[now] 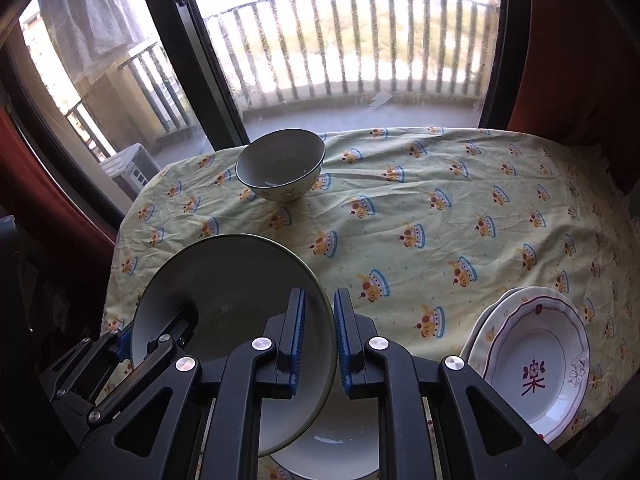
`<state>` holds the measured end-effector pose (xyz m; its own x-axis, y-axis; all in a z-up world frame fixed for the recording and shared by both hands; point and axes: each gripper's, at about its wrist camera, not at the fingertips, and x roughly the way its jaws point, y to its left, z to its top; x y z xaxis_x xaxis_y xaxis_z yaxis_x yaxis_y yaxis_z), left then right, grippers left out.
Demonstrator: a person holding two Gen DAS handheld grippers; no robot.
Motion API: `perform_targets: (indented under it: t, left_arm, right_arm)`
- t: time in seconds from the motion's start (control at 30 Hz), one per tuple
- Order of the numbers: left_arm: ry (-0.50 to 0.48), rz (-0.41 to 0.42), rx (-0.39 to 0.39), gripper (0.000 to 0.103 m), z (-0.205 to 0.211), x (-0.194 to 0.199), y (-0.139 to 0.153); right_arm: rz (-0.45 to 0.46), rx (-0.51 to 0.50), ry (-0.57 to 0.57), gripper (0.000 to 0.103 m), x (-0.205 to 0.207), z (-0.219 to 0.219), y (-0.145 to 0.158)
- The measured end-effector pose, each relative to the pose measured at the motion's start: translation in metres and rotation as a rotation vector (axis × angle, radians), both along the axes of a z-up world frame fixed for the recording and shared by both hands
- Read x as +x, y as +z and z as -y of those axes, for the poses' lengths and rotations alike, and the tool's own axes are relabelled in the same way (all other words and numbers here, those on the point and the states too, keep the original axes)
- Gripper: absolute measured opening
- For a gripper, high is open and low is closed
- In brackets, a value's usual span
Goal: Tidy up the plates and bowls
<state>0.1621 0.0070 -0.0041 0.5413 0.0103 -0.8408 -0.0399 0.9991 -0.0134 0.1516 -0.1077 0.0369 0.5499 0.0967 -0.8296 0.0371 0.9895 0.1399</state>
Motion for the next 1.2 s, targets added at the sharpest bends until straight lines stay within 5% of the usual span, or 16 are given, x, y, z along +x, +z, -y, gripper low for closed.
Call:
perform_targets:
  t: [1.2]
  left_arm:
    - [-0.008,-0.159,-0.002,0.022,0.042,-0.033,-0.073]
  right_arm:
    - [-0.179,-0.069,0.048,0.019,-0.028,0.040,-0.077]
